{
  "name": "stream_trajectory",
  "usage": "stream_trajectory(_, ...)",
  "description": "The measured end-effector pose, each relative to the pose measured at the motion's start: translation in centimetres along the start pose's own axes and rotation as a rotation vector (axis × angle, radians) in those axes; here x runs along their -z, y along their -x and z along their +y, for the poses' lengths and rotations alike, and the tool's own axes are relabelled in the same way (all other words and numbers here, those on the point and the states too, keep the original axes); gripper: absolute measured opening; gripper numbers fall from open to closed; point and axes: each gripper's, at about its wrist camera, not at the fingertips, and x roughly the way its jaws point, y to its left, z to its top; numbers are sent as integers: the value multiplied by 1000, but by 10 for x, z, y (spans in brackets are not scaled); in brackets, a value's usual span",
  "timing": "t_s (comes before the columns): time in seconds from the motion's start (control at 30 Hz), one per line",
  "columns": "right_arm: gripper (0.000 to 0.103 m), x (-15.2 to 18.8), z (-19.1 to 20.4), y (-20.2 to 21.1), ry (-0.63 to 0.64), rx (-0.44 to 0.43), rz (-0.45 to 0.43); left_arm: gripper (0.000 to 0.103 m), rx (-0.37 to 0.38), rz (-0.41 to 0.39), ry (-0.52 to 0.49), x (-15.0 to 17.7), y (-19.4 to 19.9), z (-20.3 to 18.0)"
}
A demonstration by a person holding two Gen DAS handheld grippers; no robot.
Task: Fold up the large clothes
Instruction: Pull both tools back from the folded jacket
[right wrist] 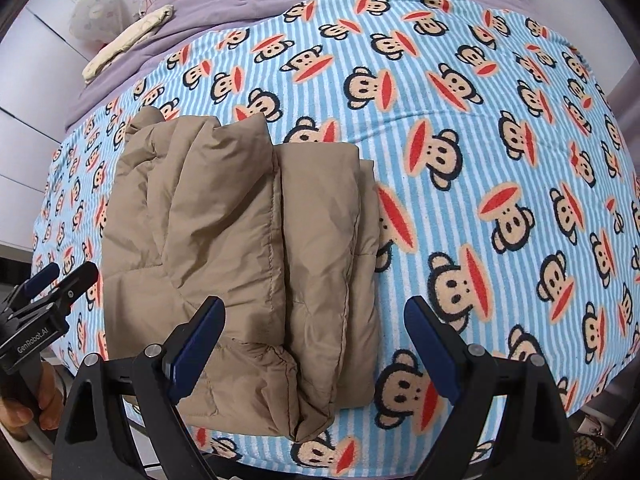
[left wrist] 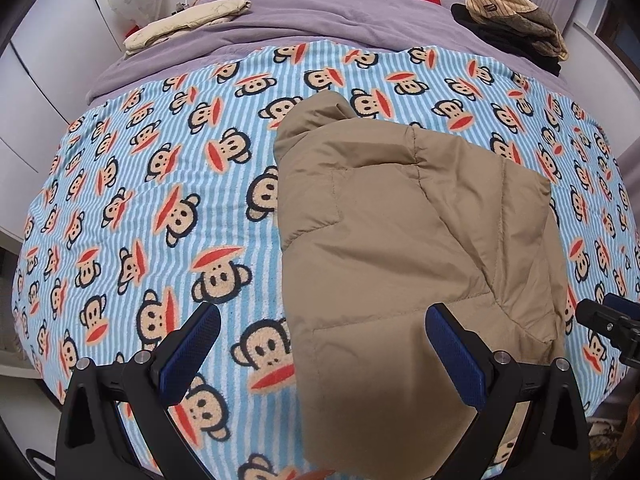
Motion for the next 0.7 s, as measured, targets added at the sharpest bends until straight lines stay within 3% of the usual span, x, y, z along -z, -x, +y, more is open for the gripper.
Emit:
stream_trajectory(0.27,93,-1,15,19,-6,26,-68,102,-19,3,7,3,8,15)
stream_trajectory(0.5,93,-2,34,43,27,94,-181,102,-28,-40,23,-3,24,22)
stream_trajectory(0.7,93,-3,39,46,27,99,-193,102,-24,-62,29,-4,32,25)
